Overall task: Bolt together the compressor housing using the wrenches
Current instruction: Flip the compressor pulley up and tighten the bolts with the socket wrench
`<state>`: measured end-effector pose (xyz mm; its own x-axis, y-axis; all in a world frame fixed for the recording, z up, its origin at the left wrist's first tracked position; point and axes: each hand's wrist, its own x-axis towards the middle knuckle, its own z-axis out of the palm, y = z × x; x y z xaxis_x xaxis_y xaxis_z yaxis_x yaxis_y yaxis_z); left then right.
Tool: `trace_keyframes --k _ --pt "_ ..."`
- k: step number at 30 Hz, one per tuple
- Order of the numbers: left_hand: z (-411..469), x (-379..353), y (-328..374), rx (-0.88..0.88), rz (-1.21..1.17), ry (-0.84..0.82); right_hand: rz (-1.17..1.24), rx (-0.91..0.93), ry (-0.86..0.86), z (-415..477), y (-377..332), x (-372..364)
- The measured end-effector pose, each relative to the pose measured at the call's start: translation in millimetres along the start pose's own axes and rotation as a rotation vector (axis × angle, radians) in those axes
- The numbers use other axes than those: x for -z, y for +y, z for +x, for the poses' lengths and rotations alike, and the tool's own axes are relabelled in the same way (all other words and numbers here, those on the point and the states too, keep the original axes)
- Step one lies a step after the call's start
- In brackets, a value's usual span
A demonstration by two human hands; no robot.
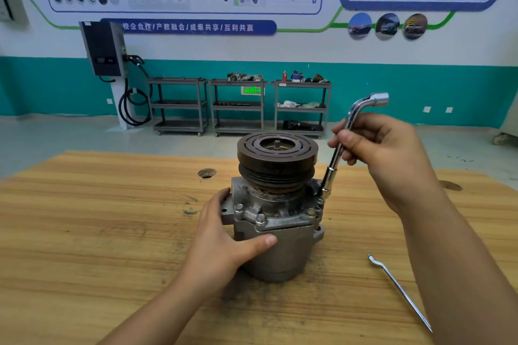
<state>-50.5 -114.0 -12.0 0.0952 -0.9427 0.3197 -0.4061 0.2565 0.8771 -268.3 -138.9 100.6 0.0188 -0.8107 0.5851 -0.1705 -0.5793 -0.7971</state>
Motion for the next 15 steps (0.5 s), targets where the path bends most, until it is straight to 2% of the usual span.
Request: trace_keyframes --k 6,11,15 --pt "-1 0 0 -0.001 0.012 0.021 0.032 -0.009 -0.017 2 5 -4" --pt "1 1 -2 -0.008 0.013 0.031 -0.082 0.031 0.057 1 8 -18" --pt "11 9 -8 -0.014 -0.014 -0.047 -0.114 0.058 0.095 -1 7 -26"
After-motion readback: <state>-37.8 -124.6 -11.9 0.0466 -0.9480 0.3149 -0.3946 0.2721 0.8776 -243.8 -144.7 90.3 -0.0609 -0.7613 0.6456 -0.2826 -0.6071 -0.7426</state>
